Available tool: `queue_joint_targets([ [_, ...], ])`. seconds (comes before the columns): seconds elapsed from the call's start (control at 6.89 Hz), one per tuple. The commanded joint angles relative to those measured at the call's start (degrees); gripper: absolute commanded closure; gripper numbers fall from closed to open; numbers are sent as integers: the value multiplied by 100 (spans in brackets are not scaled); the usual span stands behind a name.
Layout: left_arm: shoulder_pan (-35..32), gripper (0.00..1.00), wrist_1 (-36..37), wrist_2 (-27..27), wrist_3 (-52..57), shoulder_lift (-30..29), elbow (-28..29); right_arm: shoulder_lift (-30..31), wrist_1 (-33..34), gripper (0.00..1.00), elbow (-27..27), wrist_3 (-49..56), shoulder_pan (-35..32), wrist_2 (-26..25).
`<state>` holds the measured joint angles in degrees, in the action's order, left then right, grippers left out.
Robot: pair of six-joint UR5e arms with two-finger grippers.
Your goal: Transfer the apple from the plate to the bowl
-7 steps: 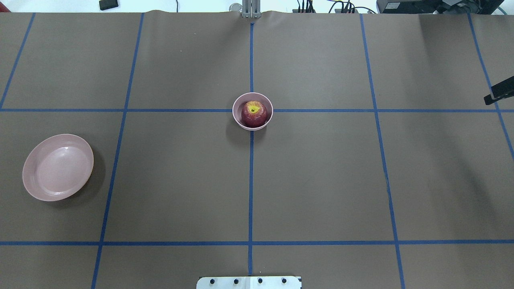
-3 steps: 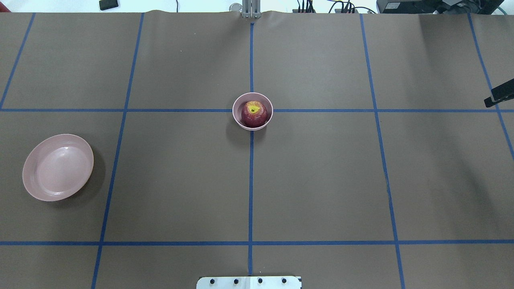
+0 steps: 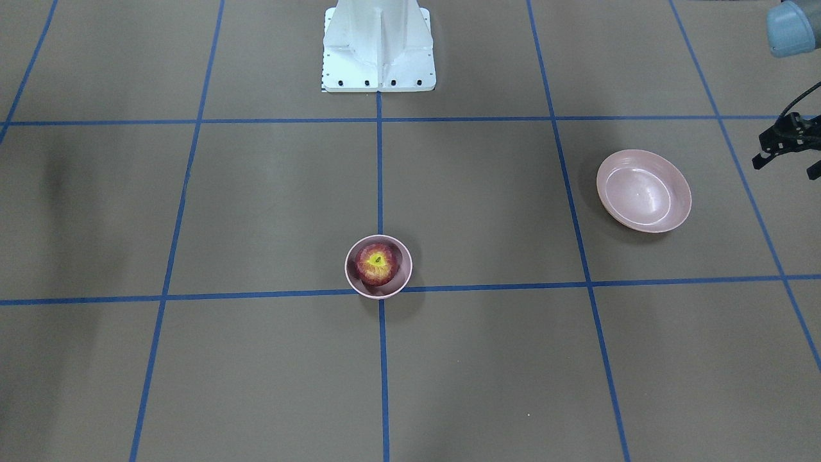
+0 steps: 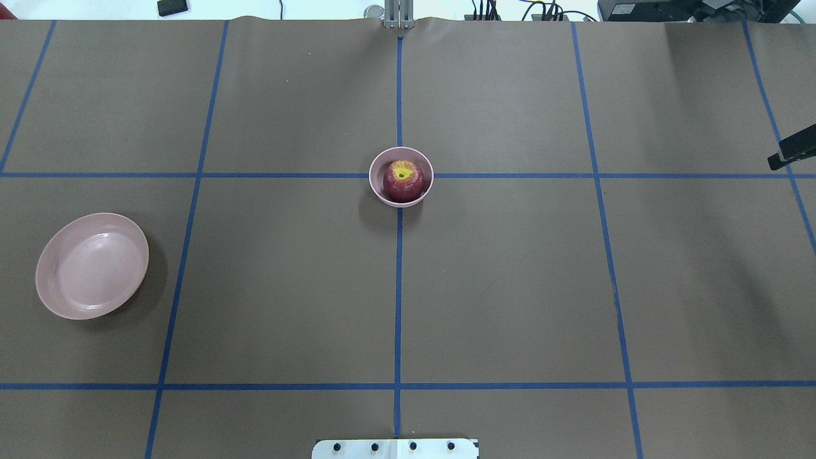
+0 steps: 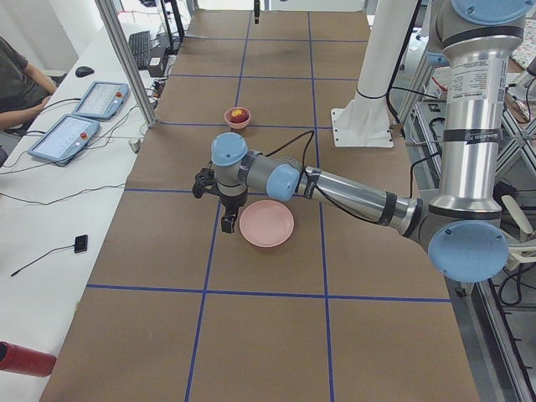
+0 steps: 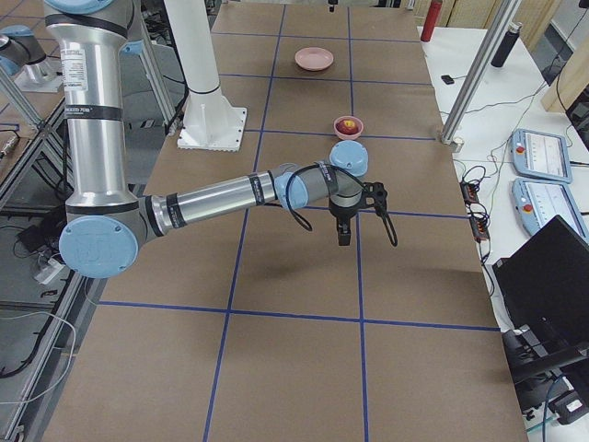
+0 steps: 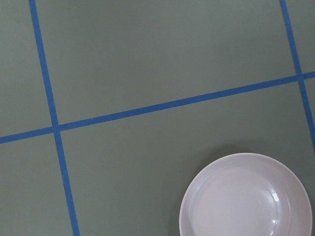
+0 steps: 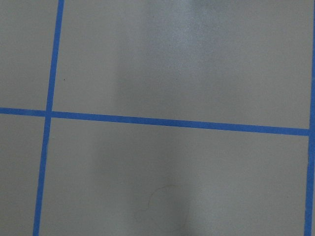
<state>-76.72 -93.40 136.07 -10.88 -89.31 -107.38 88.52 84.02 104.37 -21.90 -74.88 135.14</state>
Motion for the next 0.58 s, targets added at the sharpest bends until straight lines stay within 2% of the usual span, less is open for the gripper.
queue_joint_targets([
  [0.0, -9, 2, -2, 96, -2, 36, -2, -45, 0, 0, 4, -7, 8, -14],
  [0.44, -9, 2, 24, 95, -2, 45, -143, -238, 0, 0, -189, -7, 79, -5],
])
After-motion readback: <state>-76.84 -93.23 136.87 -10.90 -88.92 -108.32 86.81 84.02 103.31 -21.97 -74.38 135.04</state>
